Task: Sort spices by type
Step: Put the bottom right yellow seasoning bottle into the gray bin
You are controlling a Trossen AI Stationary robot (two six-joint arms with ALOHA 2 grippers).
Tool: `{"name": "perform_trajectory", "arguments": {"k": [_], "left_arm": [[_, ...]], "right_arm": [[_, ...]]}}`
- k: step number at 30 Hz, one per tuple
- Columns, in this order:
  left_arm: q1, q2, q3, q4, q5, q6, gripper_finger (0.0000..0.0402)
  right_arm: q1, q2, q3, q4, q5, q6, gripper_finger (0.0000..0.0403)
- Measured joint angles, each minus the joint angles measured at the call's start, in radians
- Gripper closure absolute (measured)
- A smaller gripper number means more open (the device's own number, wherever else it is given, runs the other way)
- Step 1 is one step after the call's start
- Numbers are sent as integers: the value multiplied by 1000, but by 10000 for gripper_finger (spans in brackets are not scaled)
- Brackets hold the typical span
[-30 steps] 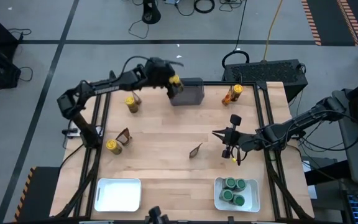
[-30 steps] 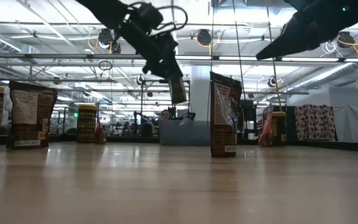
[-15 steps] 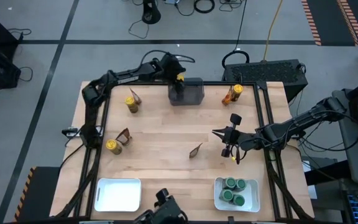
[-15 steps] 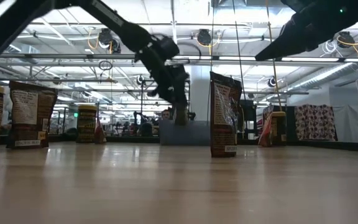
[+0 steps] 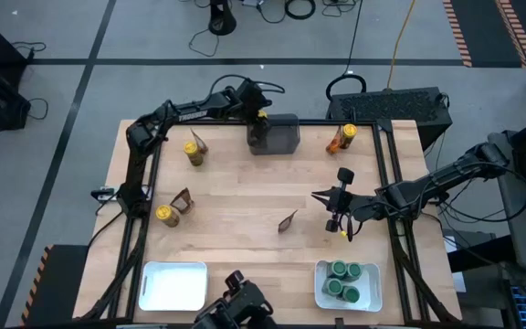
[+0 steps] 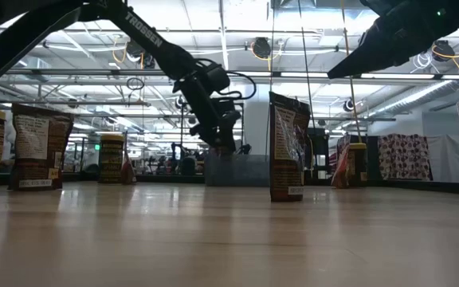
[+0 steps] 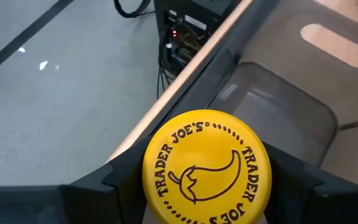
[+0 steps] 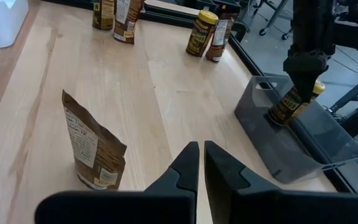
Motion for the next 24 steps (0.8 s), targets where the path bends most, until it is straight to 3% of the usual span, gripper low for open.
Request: {"name": "perform_trajectory", "arguments": {"k": [9, 17, 24], "left_arm": [[1, 0, 0, 51, -4, -39, 162], [2, -1, 0, 42, -6, -38, 120], [2, -1, 0, 40, -6, -38, 114]], "right_arm": [[0, 0, 0, 0, -11, 33, 397], [0, 0, 0, 1, -27, 35, 397], [0, 0, 0, 1, -28, 43, 397]]}}
